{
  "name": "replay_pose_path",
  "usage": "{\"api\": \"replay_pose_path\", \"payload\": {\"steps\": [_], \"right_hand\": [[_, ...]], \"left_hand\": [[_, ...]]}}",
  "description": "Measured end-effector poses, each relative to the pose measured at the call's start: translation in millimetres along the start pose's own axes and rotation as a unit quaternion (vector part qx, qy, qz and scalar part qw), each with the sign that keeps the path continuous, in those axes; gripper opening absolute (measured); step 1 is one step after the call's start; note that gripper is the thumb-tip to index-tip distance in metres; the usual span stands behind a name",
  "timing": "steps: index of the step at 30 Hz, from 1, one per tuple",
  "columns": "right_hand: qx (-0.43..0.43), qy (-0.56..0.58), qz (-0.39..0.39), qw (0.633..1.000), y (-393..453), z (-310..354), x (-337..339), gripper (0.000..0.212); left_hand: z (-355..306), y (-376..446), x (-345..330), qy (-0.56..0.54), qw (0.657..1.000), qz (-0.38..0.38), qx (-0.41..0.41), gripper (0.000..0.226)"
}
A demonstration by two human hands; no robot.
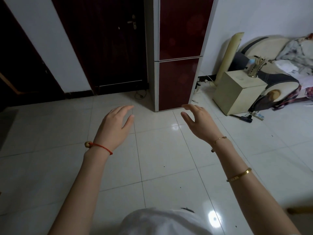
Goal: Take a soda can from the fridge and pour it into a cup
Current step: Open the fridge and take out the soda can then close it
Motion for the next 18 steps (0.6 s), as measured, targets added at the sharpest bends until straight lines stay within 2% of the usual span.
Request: {"api": "replay_pose_path", "payload": {"steps": [11, 18], "right_hand": [[-0.039, 0.039, 0.009, 0.998, 95.2, -29.6, -41.1, 0.040], [-0.035, 0.062, 0.018, 0.997, 201.0, -60.3, -58.9, 0.041]], "left_hand": [[53.1, 99.8, -35.5, -0.029, 0.999, 0.013, 0.036, 0.040], [81.9, 200.4, -49.5, -0.026, 0.998, -0.007, 0.051, 0.040]]}}
Point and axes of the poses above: each hand's wrist, its own y-axis towards the middle knuckle, its own x-axis out of the back of the hand, z = x × y, the point moved 3 cm from there along y, towards the middle knuckle, and after that the axes turned 8 degrees about -y, right-handed, at the moved point
